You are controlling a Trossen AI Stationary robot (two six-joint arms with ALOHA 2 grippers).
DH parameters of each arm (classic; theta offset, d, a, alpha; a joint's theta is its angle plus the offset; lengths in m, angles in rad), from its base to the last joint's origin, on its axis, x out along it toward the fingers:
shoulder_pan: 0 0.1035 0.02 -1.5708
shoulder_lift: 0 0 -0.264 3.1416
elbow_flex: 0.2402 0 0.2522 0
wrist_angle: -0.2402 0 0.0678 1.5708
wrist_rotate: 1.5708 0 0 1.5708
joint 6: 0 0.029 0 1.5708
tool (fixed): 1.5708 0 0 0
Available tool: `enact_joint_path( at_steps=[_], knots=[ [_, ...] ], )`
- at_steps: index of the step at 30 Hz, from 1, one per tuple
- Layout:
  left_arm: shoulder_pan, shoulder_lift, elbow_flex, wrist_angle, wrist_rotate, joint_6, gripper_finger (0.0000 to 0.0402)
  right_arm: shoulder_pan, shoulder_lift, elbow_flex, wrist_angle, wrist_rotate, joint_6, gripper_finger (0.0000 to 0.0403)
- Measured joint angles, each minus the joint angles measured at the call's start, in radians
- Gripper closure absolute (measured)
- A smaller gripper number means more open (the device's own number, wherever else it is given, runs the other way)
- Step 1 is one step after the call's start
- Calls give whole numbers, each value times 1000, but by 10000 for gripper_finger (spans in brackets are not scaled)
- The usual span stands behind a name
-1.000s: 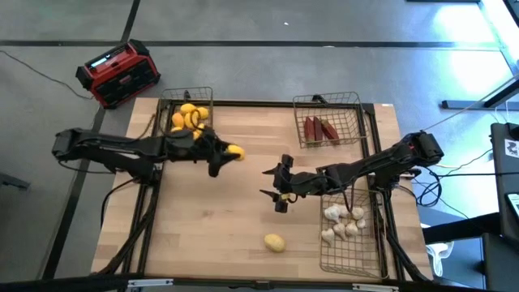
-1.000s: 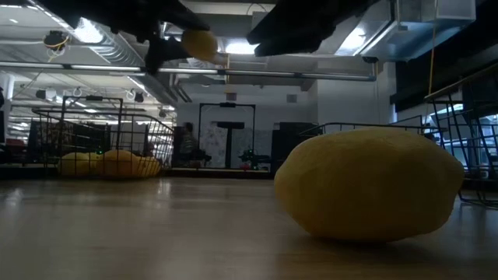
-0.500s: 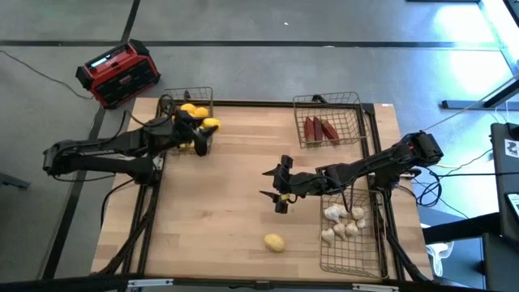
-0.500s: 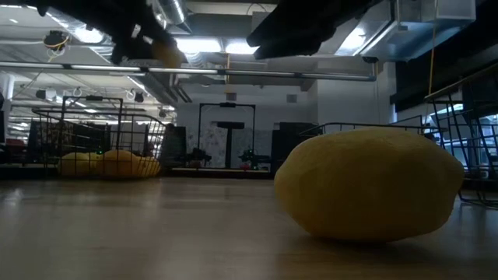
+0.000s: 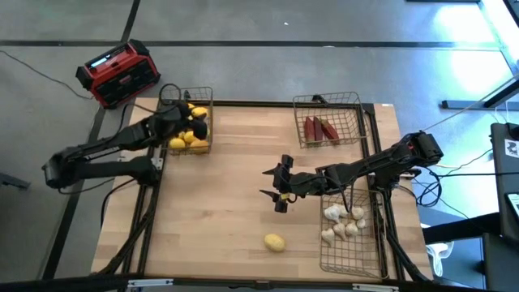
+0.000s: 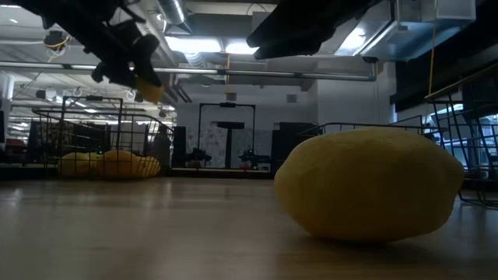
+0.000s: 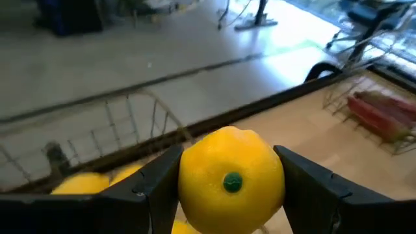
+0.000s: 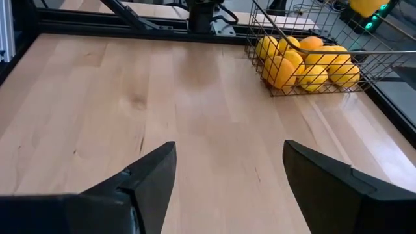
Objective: Sort produce into baskets
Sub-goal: Put the yellow lemon into the top left wire basket
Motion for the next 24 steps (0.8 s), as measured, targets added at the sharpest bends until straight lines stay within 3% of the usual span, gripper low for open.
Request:
enact_joint_path(
  at_steps=[5,12,24],
  knots=[
    [128,45,24,-83,138,-51,184,0,0,0,0,1,0,125],
    [245,141,103,-198,144,-5,184,0,0,0,0,1,0,125],
    [367,301,108,-183,153,52,184,0,0,0,-26,1,5,125]
  ],
)
